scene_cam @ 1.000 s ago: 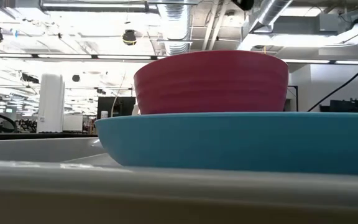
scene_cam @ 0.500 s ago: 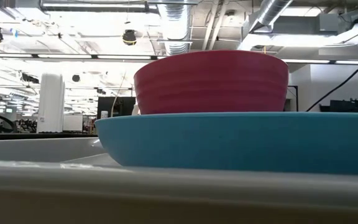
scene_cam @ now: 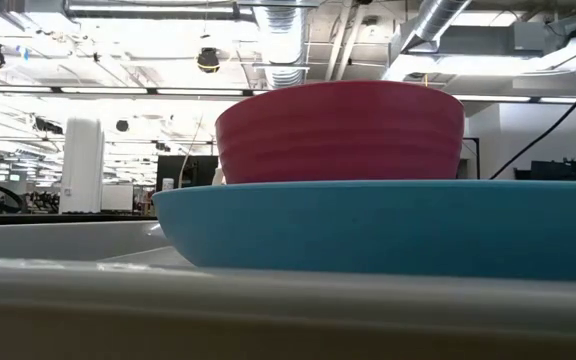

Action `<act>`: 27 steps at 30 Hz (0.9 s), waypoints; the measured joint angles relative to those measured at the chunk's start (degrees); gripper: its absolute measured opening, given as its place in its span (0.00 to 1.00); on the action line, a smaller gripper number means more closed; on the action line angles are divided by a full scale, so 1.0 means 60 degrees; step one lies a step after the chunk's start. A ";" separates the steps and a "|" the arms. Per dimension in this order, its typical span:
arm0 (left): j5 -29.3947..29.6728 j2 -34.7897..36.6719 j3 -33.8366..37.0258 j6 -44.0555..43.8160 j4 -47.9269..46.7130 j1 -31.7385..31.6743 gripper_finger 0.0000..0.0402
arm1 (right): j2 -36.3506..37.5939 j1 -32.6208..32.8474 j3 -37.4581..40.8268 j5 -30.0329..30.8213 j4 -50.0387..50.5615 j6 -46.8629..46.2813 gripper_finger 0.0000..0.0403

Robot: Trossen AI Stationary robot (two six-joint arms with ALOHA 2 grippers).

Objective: Set up tray
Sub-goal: Put the green spoon on the brown napkin

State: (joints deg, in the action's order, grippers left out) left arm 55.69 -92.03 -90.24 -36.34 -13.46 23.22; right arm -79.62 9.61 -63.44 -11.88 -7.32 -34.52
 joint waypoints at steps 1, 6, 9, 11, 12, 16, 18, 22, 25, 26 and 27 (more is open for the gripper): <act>-0.0011 0.0000 0.0000 -0.0010 -0.0034 0.0002 0.00 | -0.0016 -0.0017 -0.0007 0.0000 -0.0070 0.0000 0.53; 0.0319 0.0000 0.0000 0.0118 -0.0140 0.0058 0.00 | 0.0092 -0.0058 0.0004 0.0000 0.0042 0.0001 0.44; 0.0338 0.0000 0.0000 0.0219 -0.0139 0.0066 0.00 | 0.0078 -0.0051 0.0004 -0.0068 0.0306 0.0189 0.36; 0.0324 0.0000 0.0000 0.0223 -0.0140 0.0066 0.00 | 0.0078 0.0010 0.0004 -0.0228 0.0470 0.0385 0.32; 0.0295 0.0000 0.0000 0.0226 -0.0140 0.0066 0.00 | 0.0078 0.0040 0.0004 -0.0258 0.0568 0.0524 0.30; 0.0338 0.0000 0.0000 0.0233 -0.0134 0.0066 0.00 | 0.0078 0.0180 0.0004 -0.0242 0.0756 0.1066 0.27; 0.0335 0.0000 0.0000 0.0237 -0.0134 0.0066 0.00 | 0.0078 0.0217 0.0004 -0.0263 0.0715 0.1071 0.26; 0.0297 0.0000 0.0000 0.0237 -0.0130 0.0066 0.00 | 0.0078 0.0211 0.0004 -0.0284 0.0712 0.1066 0.24; 0.0300 0.0000 0.0004 0.0240 -0.0124 0.0066 0.00 | 0.0078 0.0191 0.0004 -0.0274 0.0711 0.0627 0.24; 0.0302 0.0000 0.0004 0.0240 -0.0108 0.0066 0.00 | 0.0078 0.0146 0.0004 -0.0273 0.0718 0.0407 0.24; 0.0303 0.0000 0.0004 0.0240 -0.0094 0.0066 0.00 | 0.0078 0.0104 0.0004 -0.0277 0.0721 0.0199 0.24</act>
State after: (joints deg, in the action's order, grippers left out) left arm 57.50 -92.03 -90.21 -34.89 -14.02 23.62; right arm -79.15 10.23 -63.42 -13.54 -2.99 -33.33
